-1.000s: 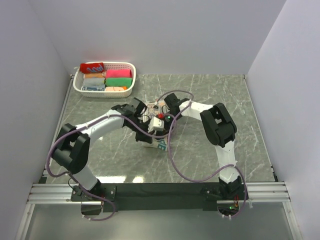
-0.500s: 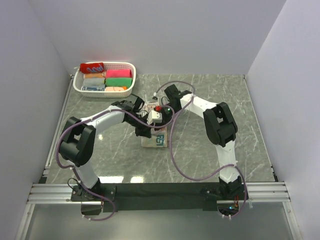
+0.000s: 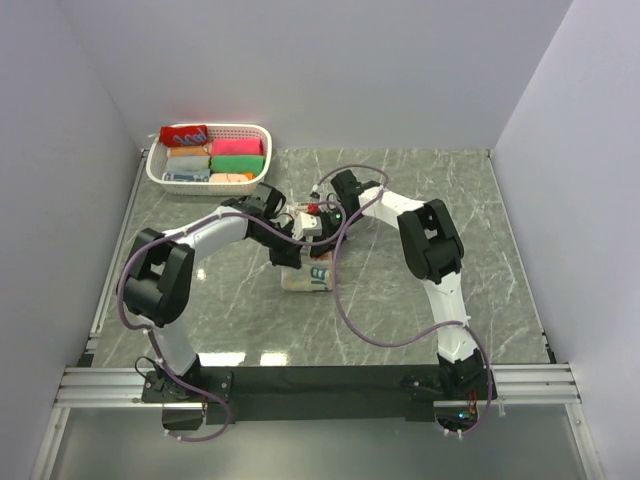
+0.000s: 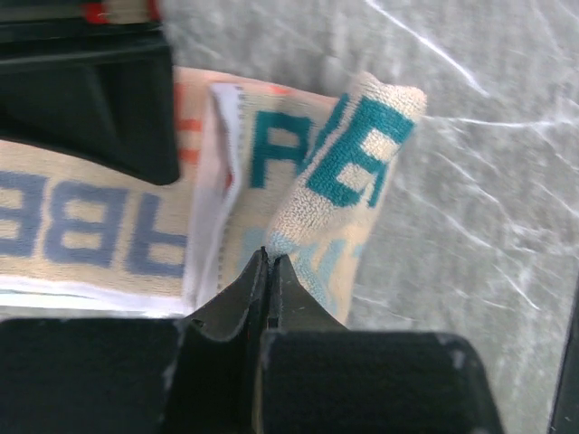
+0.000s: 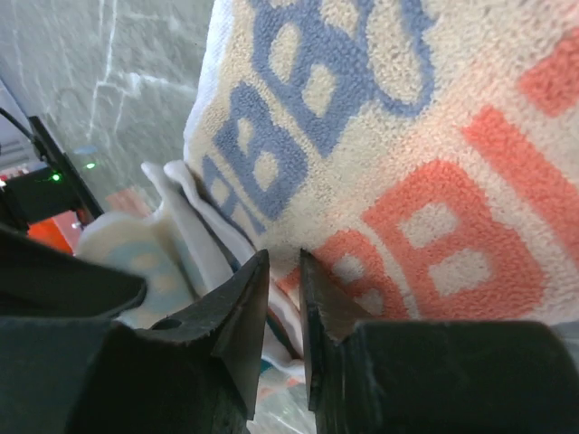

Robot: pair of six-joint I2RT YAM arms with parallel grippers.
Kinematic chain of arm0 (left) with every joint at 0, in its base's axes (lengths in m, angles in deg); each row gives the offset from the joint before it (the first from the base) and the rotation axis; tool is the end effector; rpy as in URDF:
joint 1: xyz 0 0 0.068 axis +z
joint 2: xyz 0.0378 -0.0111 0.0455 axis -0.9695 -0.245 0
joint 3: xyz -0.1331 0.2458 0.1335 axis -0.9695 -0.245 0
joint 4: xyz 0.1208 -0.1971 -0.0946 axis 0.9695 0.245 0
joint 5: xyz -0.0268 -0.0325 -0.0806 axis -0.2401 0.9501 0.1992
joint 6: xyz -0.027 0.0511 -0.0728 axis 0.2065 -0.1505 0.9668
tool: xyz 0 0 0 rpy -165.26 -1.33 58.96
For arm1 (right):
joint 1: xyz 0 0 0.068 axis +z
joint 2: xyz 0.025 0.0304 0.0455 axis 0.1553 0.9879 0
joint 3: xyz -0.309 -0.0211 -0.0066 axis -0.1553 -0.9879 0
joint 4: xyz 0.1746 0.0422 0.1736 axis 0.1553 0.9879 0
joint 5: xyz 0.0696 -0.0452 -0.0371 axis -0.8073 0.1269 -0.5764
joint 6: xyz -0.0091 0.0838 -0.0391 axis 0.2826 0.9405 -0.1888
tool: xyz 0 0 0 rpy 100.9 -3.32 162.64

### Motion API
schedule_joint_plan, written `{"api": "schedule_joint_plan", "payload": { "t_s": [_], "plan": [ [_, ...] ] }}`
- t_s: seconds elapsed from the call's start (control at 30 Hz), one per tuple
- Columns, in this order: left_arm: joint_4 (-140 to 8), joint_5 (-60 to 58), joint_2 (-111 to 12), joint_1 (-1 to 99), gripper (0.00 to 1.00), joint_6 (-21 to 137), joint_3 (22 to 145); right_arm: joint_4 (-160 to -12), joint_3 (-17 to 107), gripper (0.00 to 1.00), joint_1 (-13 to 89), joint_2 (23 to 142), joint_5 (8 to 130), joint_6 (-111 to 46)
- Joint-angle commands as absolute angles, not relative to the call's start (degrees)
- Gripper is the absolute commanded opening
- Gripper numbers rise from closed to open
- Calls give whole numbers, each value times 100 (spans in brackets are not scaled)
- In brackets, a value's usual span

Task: Roll the towels
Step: Roll the towel

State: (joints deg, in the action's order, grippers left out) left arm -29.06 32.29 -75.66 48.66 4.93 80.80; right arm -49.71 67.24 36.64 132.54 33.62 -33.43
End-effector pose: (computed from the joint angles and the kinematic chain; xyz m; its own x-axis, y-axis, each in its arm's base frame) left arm 0.2978 -0.2153 0.2087 -0.2448 0.6769 -0.6942 0.9684 0.1360 -0.2089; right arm 0.4087 0.2792 0.1350 -0.8853 -0.3802 -0.2678 -0.4542 0.5829 0.6738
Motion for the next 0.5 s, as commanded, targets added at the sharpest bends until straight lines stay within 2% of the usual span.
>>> {"api": "schedule_joint_plan", "payload": {
  "t_s": [0.0, 0.23, 0.47],
  "plan": [
    [-3295, 3165, -7729, 4901, 1, 766, 8403, -4963, 6760, 28, 3714, 13309, 3525, -3308],
    [-3717, 2770, -8265, 4945, 1, 952, 8535, -5052, 6645, 30, 3679, 13133, 3340, -3273],
    [-3560, 2681, -8485, 4998, 1, 996, 8790, -4692, 6601, 44, 3276, 12572, 3463, -3422]
  ]
}}
